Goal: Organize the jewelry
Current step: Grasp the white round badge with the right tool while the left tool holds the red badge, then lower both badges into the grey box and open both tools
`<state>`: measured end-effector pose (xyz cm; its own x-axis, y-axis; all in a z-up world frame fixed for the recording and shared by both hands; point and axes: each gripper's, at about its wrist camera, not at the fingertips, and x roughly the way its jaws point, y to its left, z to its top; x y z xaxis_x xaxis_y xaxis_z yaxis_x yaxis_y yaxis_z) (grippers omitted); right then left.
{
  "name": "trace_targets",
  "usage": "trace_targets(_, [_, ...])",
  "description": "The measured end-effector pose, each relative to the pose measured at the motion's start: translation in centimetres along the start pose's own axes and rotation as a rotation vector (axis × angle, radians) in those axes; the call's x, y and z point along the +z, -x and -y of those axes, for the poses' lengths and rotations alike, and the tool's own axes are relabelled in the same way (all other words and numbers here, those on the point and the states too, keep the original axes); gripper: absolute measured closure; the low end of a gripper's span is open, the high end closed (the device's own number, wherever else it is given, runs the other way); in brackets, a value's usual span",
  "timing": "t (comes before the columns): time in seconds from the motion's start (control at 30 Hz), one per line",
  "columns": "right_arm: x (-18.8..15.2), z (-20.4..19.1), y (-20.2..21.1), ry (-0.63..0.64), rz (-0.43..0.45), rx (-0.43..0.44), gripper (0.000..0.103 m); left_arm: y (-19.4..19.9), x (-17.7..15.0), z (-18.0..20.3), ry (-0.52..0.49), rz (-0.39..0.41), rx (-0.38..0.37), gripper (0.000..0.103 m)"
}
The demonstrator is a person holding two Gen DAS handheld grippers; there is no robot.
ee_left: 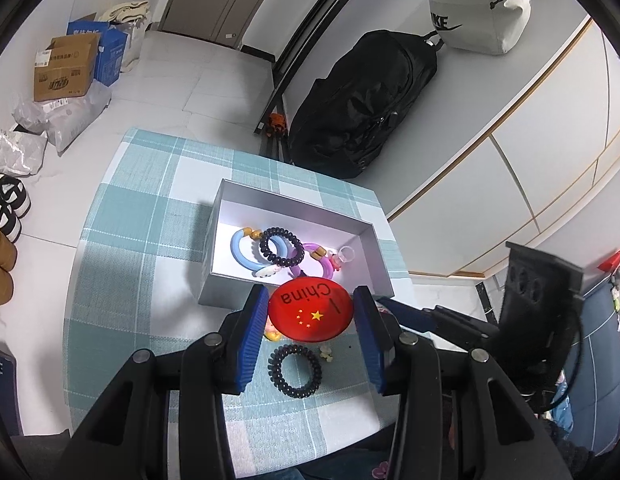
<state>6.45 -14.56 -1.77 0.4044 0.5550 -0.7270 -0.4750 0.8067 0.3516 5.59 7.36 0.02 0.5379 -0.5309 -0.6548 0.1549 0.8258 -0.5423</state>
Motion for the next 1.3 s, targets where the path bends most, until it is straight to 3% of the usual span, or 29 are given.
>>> trace_targets(0.6, [3.6, 2.0, 1.6, -0.074, 0.108, 0.061, 0.061, -2.5, 2.3, 1.7, -0.038, -0.01, 0.011, 0.065])
trace_targets(1.3, [6.3, 6.6, -1.5, -0.159, 0.056, 0.08, 0.061, -8.1, 4.7, 1.1, -0.018, -0.099, 0.069, 0.065])
